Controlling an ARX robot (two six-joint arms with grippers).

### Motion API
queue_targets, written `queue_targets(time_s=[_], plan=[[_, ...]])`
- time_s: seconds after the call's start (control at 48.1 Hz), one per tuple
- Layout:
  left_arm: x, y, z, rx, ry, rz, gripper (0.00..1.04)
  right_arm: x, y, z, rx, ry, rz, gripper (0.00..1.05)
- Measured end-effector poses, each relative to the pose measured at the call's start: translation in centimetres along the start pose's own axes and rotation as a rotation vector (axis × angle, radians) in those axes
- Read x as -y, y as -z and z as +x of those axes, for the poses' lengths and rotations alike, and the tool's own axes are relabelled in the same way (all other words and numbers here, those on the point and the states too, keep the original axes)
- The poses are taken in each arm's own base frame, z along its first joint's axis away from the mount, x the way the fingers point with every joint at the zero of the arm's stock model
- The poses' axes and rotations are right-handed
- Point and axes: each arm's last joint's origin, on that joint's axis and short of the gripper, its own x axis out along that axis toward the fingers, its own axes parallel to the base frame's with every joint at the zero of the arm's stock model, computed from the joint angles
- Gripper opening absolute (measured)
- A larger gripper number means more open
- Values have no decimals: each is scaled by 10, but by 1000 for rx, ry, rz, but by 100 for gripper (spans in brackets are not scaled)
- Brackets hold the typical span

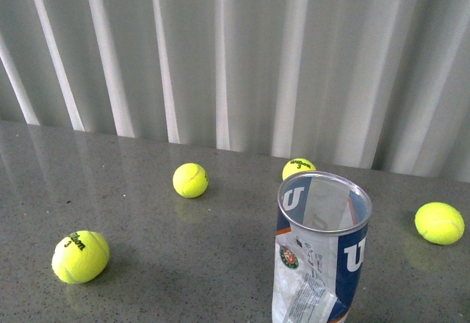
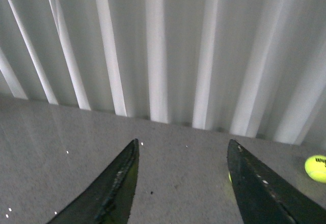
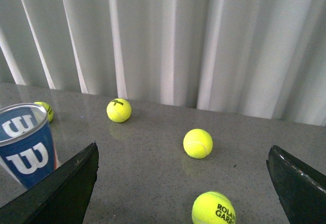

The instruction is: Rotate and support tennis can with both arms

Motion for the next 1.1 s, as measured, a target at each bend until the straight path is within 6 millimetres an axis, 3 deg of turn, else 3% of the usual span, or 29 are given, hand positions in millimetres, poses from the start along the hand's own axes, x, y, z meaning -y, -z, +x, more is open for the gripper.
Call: queue_targets(time_s=[0.146,0.27,0.561,1.102], plan=[[10,35,-18,-33,11,-22,32,0,0,0,0,-2,0,98],[17,58,-38,-28,13,-30,3,0,0,0,0,-1,0,98],[33,90,-67,-33,15,-38,4,0,0,0,0,-1,0,98],[33,114,-96,-29,13,-39,4,0,0,0,0,-1,0,98]])
